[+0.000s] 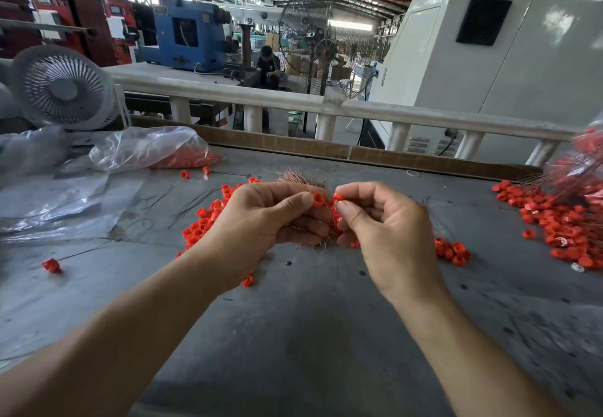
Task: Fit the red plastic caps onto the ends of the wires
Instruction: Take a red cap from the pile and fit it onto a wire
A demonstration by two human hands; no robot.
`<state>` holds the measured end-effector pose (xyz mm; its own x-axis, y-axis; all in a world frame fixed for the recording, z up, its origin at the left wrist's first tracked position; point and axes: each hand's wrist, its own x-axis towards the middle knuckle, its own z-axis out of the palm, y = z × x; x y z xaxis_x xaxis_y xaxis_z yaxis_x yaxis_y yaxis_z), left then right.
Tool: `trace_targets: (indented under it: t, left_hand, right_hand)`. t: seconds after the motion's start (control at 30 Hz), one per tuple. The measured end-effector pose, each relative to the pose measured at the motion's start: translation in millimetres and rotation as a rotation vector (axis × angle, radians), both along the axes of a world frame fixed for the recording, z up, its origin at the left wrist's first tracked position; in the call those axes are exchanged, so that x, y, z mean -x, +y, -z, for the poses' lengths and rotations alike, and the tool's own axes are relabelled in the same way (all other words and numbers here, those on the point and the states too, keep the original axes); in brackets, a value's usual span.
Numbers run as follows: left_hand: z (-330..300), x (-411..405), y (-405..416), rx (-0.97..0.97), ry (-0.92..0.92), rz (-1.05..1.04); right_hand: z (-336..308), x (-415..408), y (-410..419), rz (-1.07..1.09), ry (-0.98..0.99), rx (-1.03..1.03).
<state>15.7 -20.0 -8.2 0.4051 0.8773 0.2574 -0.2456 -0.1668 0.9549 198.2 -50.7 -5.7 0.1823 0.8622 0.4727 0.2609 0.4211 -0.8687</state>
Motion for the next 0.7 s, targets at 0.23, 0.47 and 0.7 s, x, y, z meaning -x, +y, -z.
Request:
trace_targets:
  t: [0.23, 0.47, 0.7]
  left_hand:
    - [1.0, -0.5, 0.9, -0.025, 0.031, 0.016]
    - [3.4, -3.5, 0.4, -0.019, 0.040, 0.036]
    - [4.5, -2.6, 1.7, -0.019, 0.034, 0.034]
  right_hand:
    - [1.3, 1.3, -2.7, 0.005, -0.099, -0.046]
    - [-0.9, 2.4, -6.1, 0.008, -0.114, -0.127]
    - [-1.2, 0.8, -5.8, 0.037, -0.229, -0.150]
